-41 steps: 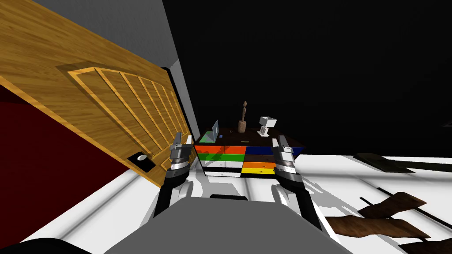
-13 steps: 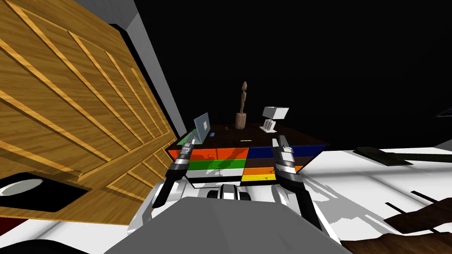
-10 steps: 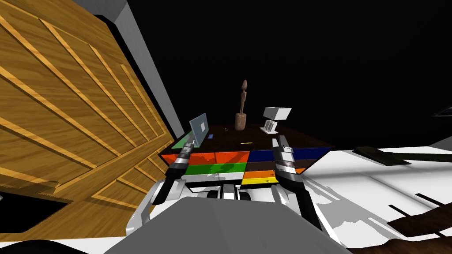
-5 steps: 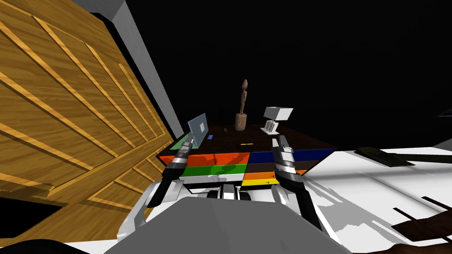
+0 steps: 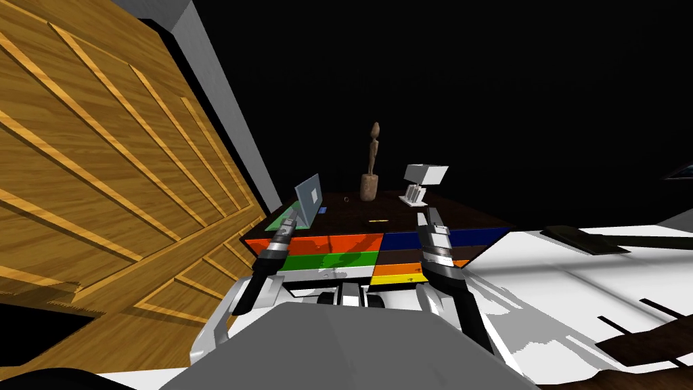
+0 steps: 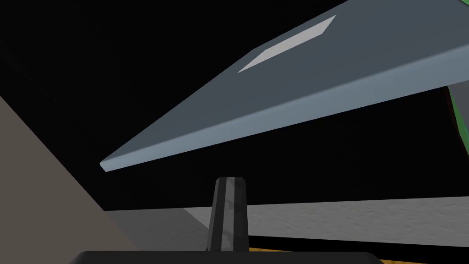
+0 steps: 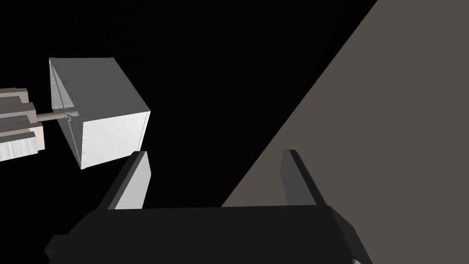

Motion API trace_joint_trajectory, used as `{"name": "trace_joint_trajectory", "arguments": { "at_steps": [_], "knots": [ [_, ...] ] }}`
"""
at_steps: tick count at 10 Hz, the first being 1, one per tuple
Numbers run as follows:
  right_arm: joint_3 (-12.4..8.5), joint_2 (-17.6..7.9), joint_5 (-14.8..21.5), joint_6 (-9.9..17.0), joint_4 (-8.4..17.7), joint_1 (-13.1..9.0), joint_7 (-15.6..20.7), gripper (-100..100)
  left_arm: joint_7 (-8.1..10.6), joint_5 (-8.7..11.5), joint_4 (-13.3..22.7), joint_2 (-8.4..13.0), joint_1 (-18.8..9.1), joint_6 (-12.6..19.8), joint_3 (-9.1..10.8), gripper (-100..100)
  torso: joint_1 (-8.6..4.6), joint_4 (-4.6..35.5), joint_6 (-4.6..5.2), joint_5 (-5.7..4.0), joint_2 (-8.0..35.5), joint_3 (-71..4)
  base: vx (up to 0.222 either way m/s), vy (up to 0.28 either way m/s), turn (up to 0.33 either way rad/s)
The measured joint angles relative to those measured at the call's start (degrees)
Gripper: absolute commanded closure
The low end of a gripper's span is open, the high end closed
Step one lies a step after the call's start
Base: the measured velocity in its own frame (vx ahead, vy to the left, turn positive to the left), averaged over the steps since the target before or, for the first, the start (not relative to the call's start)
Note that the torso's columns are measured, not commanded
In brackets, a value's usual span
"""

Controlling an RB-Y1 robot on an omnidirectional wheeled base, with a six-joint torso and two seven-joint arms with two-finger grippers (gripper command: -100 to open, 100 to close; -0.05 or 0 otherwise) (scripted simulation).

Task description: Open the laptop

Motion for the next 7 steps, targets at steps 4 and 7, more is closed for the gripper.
{"name": "trace_joint_trajectory", "arguments": {
  "at_steps": [4,7],
  "knots": [
    [0.01,0.01,0.00,0.00,0.00,0.00,0.00,0,0.11,-0.58,-3.24,1.04,0.61,3.77,0.38,-100,0.05,-0.02,0.00,0.02,-0.03,-0.02,0.003,-0.056,-0.001],
    [0.00,0.00,0.00,0.00,0.00,-0.01,0.00,0,0.09,-0.84,-4.45,1.32,-0.06,6.00,0.91,-100,0.23,0.00,0.02,0.07,0.03,0.02,-0.018,0.006,-0.071]
  ]
}}
